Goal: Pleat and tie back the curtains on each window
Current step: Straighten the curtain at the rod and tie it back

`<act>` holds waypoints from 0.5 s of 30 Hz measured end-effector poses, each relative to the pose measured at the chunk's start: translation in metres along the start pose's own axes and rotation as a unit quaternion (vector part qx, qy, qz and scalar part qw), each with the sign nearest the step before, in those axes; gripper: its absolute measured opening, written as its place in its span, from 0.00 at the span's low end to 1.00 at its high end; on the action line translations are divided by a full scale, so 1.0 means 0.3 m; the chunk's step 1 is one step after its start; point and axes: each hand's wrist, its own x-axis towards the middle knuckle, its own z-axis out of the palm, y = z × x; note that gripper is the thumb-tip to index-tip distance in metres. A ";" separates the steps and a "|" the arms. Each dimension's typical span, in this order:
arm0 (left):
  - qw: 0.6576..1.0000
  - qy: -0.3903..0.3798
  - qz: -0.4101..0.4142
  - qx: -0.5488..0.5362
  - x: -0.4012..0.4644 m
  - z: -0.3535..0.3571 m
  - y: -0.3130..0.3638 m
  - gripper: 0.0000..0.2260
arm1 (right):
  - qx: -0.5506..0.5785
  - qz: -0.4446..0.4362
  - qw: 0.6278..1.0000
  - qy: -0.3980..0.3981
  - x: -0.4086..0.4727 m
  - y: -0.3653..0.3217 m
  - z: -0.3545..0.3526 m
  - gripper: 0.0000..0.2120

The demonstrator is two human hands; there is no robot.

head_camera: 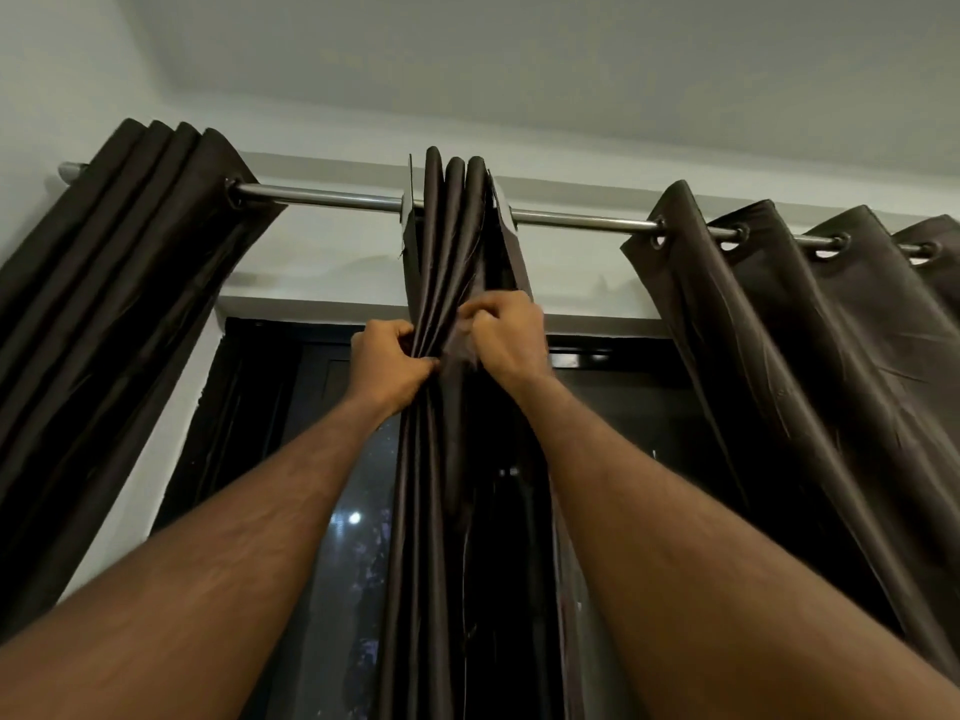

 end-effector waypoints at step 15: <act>0.997 -0.042 -0.018 -0.062 -0.009 -0.071 -0.051 0.11 | -0.149 0.089 0.985 0.002 0.097 -0.083 0.084 0.12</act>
